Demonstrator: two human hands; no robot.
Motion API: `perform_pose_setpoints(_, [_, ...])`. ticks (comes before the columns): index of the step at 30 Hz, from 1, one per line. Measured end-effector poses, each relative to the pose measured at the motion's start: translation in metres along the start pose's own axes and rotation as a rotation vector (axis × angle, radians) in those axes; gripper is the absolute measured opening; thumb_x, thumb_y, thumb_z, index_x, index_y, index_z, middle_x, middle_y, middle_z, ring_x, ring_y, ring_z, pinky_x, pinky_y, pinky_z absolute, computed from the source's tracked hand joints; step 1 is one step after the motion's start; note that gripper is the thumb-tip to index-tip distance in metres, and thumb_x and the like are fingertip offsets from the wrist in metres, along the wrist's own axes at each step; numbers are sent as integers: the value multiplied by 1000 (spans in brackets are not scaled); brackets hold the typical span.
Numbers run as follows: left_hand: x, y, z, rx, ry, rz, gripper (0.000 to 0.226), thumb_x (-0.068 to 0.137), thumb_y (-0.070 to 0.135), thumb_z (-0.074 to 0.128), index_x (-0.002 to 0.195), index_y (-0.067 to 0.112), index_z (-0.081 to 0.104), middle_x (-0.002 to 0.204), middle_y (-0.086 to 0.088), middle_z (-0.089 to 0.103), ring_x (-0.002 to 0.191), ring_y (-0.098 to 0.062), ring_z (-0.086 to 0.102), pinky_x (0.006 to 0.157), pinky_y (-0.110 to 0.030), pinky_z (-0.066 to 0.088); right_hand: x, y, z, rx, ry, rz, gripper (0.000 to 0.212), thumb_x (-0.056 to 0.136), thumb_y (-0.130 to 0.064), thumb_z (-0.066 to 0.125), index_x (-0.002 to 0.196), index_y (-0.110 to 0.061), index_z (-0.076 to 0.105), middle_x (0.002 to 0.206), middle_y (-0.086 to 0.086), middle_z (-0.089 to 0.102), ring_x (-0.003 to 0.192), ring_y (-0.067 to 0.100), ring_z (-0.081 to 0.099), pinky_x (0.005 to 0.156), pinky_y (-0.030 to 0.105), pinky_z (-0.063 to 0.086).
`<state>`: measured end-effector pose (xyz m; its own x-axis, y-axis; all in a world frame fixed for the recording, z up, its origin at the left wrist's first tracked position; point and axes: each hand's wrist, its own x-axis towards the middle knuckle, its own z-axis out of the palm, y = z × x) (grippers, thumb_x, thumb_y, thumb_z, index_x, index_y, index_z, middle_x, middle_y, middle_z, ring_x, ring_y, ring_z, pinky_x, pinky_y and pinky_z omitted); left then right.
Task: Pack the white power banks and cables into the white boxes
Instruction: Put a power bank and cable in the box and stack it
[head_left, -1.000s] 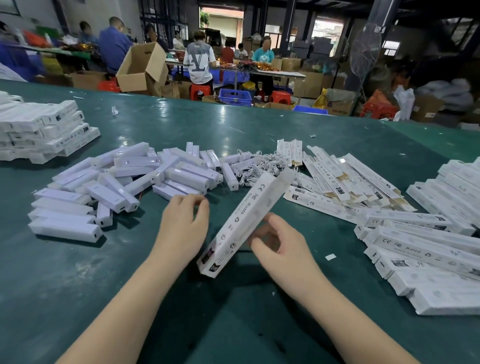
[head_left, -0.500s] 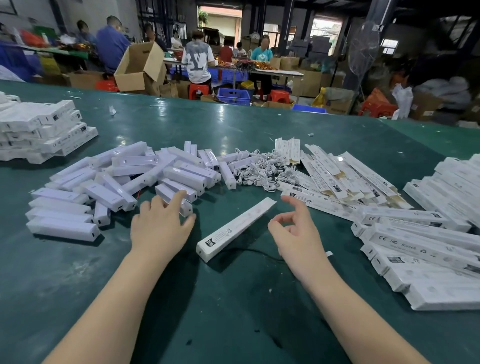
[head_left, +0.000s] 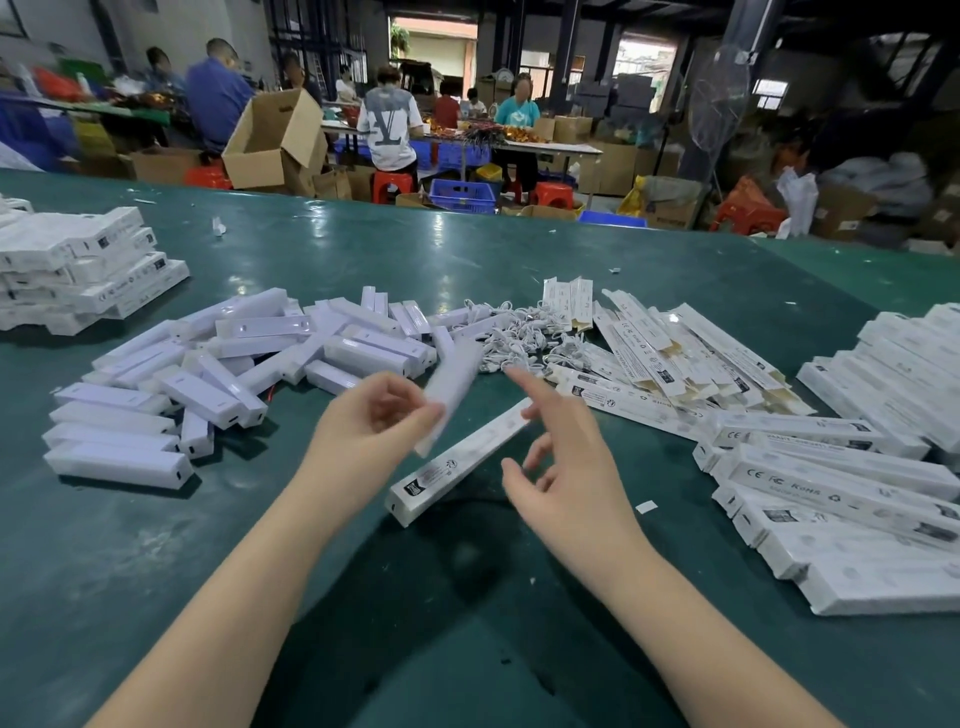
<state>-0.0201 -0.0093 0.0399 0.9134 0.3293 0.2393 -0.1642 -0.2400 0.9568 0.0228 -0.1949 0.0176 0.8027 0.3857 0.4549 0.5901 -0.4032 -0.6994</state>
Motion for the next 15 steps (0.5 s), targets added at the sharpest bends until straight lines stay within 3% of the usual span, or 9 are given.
perform_pose_setpoints(2, [-8,5,9,-88,-253,2,11,85,12,72,83,10,62,74,5,67,69,-7,58,65,-12,44,1,0,1,-231,9,-82,74,84,-13,65,136,-57,36,97,-16,38,72,11,46,64,28,50])
perform_pose_setpoints(4, [-12,3,15,-91,-364,-10,7,90,19,67,86,16,62,81,1,67,74,-10,57,70,-15,43,5,3,-1,-310,48,-53,57,83,-18,67,128,-50,50,84,-16,39,71,9,42,67,33,47])
perform_pose_setpoints(7, [-10,-7,17,137,-238,68,8,96,38,53,93,34,59,101,8,69,92,-8,58,85,-28,44,8,12,-9,-207,104,72,36,82,-22,67,108,-47,61,69,-11,48,65,7,47,66,30,44])
perform_pose_setpoints(9, [-6,-13,12,654,-195,268,22,91,45,56,111,35,55,113,17,60,106,-7,50,94,-30,40,11,17,-17,-38,191,137,21,86,-30,68,78,-49,60,57,-7,48,56,9,43,57,23,36])
perform_pose_setpoints(10, [-5,-17,10,873,-219,333,35,89,48,58,120,34,52,118,18,55,110,-9,47,96,-31,38,12,19,-21,24,238,177,24,87,-38,67,66,-44,58,51,-9,43,51,9,38,53,20,30])
perform_pose_setpoints(13, [-1,-22,6,1040,-228,271,37,93,42,54,128,36,47,119,15,53,110,-14,52,86,-31,42,18,23,-30,188,312,350,38,89,-51,62,74,-17,70,46,-14,42,44,4,33,54,22,29])
perform_pose_setpoints(15, [-2,-22,5,1053,-177,256,34,97,35,45,131,36,45,115,13,56,107,-15,54,80,-31,44,22,22,-33,380,344,450,34,90,-48,64,81,-16,72,51,-15,52,44,1,37,55,23,36])
